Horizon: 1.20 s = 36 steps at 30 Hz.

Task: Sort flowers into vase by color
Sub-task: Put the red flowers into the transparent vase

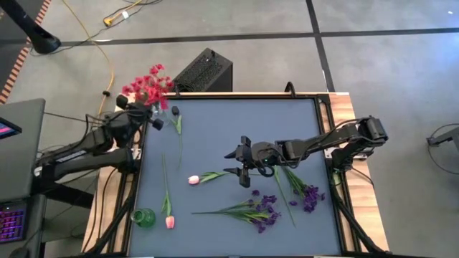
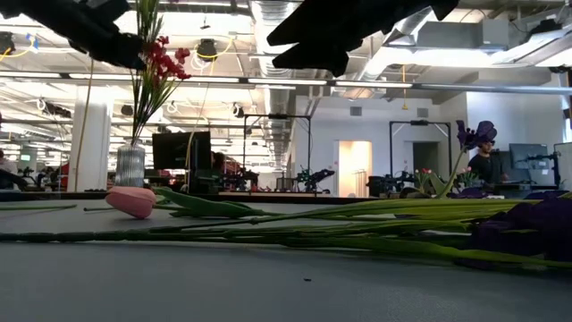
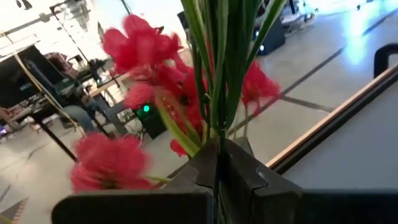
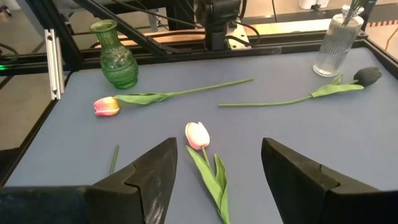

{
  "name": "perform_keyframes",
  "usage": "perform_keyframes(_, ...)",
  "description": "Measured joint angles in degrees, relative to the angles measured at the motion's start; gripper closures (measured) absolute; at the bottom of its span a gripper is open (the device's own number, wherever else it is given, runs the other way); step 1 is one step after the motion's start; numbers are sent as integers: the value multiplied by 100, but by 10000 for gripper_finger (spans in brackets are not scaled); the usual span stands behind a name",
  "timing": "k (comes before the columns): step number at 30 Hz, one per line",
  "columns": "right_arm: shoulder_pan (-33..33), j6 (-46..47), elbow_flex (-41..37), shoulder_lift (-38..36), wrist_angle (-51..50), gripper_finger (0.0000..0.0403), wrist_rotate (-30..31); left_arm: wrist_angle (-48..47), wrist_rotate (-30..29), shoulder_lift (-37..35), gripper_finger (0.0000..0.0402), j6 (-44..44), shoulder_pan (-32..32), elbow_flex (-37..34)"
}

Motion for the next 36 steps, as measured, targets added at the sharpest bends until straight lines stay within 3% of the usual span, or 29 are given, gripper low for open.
perform_keyframes(36, 103, 23, 0, 0, -129, 143, -1, -632, 929, 1404, 401, -1764, 1742, 4)
